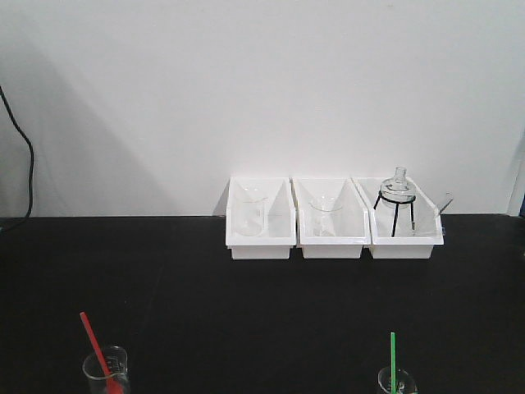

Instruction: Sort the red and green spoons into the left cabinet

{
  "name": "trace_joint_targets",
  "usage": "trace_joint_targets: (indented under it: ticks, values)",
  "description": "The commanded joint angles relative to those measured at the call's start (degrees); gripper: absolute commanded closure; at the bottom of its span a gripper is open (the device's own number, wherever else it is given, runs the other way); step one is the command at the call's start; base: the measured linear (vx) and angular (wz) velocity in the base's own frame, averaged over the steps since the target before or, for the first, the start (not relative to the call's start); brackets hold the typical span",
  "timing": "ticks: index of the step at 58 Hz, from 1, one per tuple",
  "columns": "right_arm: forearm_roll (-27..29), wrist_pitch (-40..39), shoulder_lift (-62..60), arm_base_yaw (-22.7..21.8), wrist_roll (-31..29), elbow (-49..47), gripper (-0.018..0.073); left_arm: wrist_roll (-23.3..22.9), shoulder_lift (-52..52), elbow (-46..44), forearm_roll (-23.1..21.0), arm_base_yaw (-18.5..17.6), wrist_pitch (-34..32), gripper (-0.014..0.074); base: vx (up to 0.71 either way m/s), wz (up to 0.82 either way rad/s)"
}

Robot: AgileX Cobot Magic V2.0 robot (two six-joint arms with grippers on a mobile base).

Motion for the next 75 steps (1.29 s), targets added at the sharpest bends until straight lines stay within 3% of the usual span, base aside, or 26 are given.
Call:
trace_joint_targets:
  ticks: [1, 17, 32, 42, 49, 67, 75]
  values:
    - [-0.64, -1.16, 9.42, -0.28, -1.69, -8.38, 0.0561, 0.49, 9.76, -7.95, -0.02, -0.12, -3.13, 0.0597, 0.0, 0.0]
    - [1.09, -1.24, 25.31, -0.28, -1.33, -17.76, 0.0561, 0.5, 26.11, -18.54, -0.07, -0.12, -2.83, 0.0597, 0.0, 0.0]
    - [2.61, 0.85, 29.24, -0.28, -1.26, -18.07, 0.0554, 0.55, 29.44, -18.47, -0.07, -0.12, -2.29, 0.0581, 0.0, 0.0]
    - [2.55, 3.07, 29.28, -0.28, -1.32, -18.07, 0.0493, 0.55, 29.8, -18.47, -0.07, -0.12, -2.29, 0.0501, 0.0, 0.0]
    - [2.6, 3.05, 29.28, -0.28, -1.32, -18.07, 0.0391, 0.55, 29.8, -18.47, -0.07, -0.12, -1.98, 0.0399, 0.0, 0.0]
    - [5.41, 4.28, 29.28, -0.28, -1.2, -18.07, -0.0087, 0.5, 29.8, -18.47, -0.12, -0.12, -1.45, 0.0048, 0.0, 0.0]
    - [7.07, 7.04, 29.48, -0.28, -2.17, -18.07, -0.0172, -0.05, 29.8, -18.47, -0.17, -0.12, -0.7, -0.0008, 0.0, 0.0]
